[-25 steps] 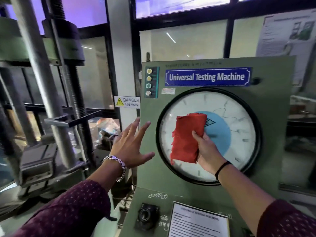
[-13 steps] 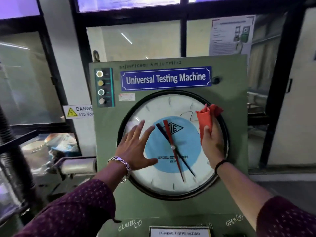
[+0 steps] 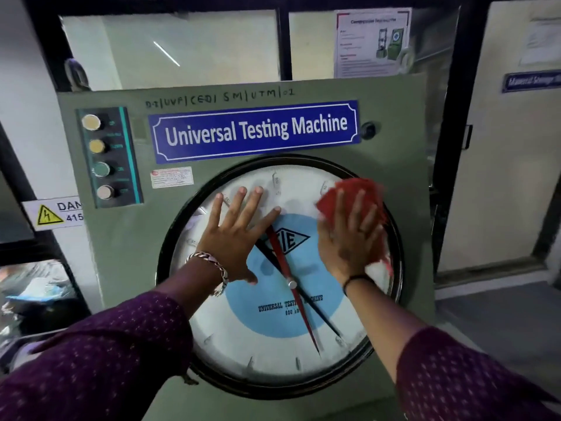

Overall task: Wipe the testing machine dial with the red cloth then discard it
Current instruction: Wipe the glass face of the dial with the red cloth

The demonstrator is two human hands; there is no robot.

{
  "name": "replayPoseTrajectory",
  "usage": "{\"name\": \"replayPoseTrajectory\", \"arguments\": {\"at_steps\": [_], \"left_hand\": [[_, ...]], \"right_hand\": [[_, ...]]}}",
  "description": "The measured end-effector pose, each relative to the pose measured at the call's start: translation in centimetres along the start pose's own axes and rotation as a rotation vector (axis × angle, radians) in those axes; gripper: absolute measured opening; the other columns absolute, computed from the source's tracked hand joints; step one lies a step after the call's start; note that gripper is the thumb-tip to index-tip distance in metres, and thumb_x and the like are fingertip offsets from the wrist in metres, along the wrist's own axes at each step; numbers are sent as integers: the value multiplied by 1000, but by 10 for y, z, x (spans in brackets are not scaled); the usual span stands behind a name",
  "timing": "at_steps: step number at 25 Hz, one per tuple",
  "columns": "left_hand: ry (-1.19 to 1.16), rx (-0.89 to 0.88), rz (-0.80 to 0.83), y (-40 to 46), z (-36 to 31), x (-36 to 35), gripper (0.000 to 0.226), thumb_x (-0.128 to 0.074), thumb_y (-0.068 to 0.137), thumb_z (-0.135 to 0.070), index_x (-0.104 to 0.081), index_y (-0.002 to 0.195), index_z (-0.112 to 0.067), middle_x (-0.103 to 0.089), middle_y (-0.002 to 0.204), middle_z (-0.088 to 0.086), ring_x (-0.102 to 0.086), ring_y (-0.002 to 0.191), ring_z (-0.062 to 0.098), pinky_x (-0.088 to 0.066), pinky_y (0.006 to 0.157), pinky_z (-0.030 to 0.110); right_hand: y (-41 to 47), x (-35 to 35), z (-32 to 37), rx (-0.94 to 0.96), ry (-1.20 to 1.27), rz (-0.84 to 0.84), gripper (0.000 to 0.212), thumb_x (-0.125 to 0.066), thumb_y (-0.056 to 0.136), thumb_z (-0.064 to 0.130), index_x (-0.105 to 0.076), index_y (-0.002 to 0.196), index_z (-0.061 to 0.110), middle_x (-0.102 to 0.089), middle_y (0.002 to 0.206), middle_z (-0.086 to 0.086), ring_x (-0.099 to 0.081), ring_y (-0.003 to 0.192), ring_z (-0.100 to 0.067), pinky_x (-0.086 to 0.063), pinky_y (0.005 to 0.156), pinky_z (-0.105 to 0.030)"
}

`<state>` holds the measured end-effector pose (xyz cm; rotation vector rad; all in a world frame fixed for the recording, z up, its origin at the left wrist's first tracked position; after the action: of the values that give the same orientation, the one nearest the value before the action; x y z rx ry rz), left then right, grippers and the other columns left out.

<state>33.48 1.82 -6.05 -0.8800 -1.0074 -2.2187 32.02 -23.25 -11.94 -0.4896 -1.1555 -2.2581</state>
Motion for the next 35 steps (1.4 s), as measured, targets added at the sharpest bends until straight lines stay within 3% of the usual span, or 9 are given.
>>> {"name": "replayPoseTrajectory", "arguments": {"at_steps": [4,8,9,13,18,21,24,30,35], "left_hand": [[-26,-37,-61,6,0,-15,185,-82,26,-96,13,173,-38,22,181,18,24,164,46,14,126,76],[-27,-59,-85,8,0,-20,186,-79,22,-98,4,175,-35,16,183,18,16,166,47,6,126,80],[-23,-60,-89,8,-1,-19,186,-78,22,-99,4,176,-35,16,183,18,15,166,48,6,126,80],[-20,-70,-112,8,-3,-19,185,-79,22,-99,2,176,-34,12,183,20,11,167,49,2,125,82],[-19,-73,-102,8,-3,-19,187,-81,20,-98,0,176,-33,11,183,20,7,167,51,0,124,83],[-11,-68,-93,7,-4,-17,186,-80,22,-99,2,176,-34,13,183,19,10,167,50,1,125,83],[-14,-55,-90,5,-4,-16,184,-78,24,-99,4,176,-35,15,183,18,18,166,46,3,126,81],[-24,-23,-73,3,-3,-17,184,-76,25,-100,9,175,-35,15,183,15,18,166,44,3,127,78],[-142,77,-123,-16,0,-27,179,-78,32,-99,-1,177,-27,4,186,9,2,170,39,6,132,68]], "right_hand": [[-48,-25,-1,513,-115,-36,75,-38,110,71,-21,179,46,-6,192,0,-2,176,-40,-6,136,-73],[-43,-18,-35,-93,68,-112,79,-34,107,73,-21,177,40,-12,190,-6,-12,174,-47,-14,132,-79],[-24,-15,-15,-104,89,-102,79,-32,108,74,-22,179,39,-12,190,-7,-10,174,-47,-9,133,-79],[-57,-31,-26,464,-106,-56,76,-34,111,72,-19,180,43,-5,192,0,0,176,-40,-6,136,-74],[-63,-20,-65,-181,81,-69,84,-14,104,85,-10,175,41,-6,190,-7,-11,173,-49,-12,132,-80],[-13,-17,1,217,-59,-92,83,-20,107,82,-15,180,42,-4,192,-4,-1,175,-45,3,136,-71],[-53,-30,-15,561,-138,-71,81,-37,107,79,-23,179,44,-6,192,1,0,176,-38,-6,135,-75],[-31,-16,-15,288,-69,-96,84,-36,106,80,-29,178,38,-15,190,-6,-7,174,-46,-5,135,-75],[-29,-23,7,772,-188,-66,84,-39,104,82,-31,177,43,-16,191,-1,-7,176,-42,-14,132,-78]]}}
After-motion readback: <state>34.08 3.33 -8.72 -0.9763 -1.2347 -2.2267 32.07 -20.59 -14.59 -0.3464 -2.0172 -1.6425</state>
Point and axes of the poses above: each hand's wrist, its own y-axis towards the middle knuckle, its own x-axis out of the back of the hand, z = x × y, the point moved 3 cm from there along y, towards the middle knuckle
